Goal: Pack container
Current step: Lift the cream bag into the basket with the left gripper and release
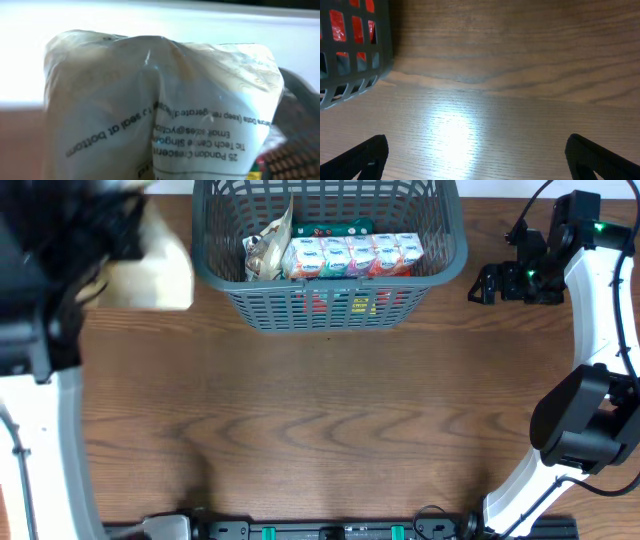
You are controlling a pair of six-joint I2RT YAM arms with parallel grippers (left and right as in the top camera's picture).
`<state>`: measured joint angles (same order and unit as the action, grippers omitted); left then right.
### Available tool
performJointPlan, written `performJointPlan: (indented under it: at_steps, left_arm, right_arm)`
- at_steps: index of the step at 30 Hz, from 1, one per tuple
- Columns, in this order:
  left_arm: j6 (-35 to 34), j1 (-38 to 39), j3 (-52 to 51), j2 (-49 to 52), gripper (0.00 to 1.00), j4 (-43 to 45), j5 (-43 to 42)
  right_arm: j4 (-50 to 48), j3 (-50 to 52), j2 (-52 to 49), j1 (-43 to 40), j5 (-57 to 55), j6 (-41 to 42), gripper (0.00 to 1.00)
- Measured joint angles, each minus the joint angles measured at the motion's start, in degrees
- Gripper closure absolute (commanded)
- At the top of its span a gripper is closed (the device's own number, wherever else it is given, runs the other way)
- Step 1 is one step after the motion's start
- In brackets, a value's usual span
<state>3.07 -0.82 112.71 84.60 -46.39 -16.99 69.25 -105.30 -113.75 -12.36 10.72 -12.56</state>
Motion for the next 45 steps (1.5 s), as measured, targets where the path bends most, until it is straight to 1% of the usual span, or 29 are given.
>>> performJointPlan:
  at_steps: [2, 6, 9, 11, 14, 16, 21, 26, 30, 37, 38, 39, 41, 45]
  left_arm:
    - [3.41, 4.48, 4.35, 3.37, 0.95, -0.09, 0.66]
    - [15.17, 13.62, 9.79, 10.95, 0.95, -0.09, 1.62]
    - [26.69, 20.35, 10.12, 16.22, 0.94, 0.55, 4.22]
    - [33.2, 23.76, 10.12, 19.39, 0.94, 1.79, 6.03]
    - [42.07, 27.71, 10.1, 23.93, 0.94, 5.51, 7.87]
    - [46.49, 29.2, 10.1, 26.43, 0.94, 8.61, 8.5]
    - [53.7, 30.14, 10.1, 31.26, 0.94, 18.43, 9.55]
    - [57.31, 30.08, 10.1, 35.95, 0.94, 24.92, 9.9]
    - [58.47, 30.08, 10.1, 39.58, 0.94, 25.77, 9.9]
    - [58.49, 30.08, 10.1, 44.02, 0.94, 23.76, 9.9]
    - [58.49, 30.08, 10.1, 44.11, 0.87, 23.37, 9.9]
    - [58.49, 30.08, 10.1, 44.11, 0.74, 22.91, 9.9]
    - [58.71, 30.08, 10.1, 44.11, 0.59, 22.25, 9.88]
    - [57.29, 30.08, 10.1, 44.11, 0.41, 21.86, 9.81]
  right_arm:
    - [0.13, 0.0, 0.0, 0.0, -0.02, 0.0, 0.01]
    - [0.35, 0.0, 0.0, 0.0, -0.02, 0.0, 0.01]
    - [0.7, 0.0, 0.0, 0.0, -0.02, 0.02, 0.01]
    - [1.01, 0.0, 0.0, 0.0, 0.0, 0.02, 0.01]
    - [1.31, 0.0, 0.0, 0.0, 0.37, 0.02, 0.01]
    - [1.42, 0.0, 0.0, 0.0, 0.98, 0.02, 0.01]
    - [1.92, 0.0, 0.0, 0.0, 1.95, 0.17, 0.01]
    - [2.12, 0.0, 0.0, 0.0, 2.43, 0.26, 0.01]
    - [2.36, 0.0, 0.0, 0.0, 2.58, 0.26, 0.01]
    - [3.23, 0.0, 0.0, 0.0, 2.58, 0.26, 0.01]
    - [3.3, 0.0, 0.0, 0.0, 2.58, 0.26, 0.01]
    - [3.41, 0.0, 0.0, 0.0, 2.58, 0.26, 0.01]
    - [3.5, 0.0, 0.0, 0.0, 2.58, 0.26, 0.01]
    - [3.65, 0.0, 0.0, 0.0, 2.58, 0.26, 0.01]
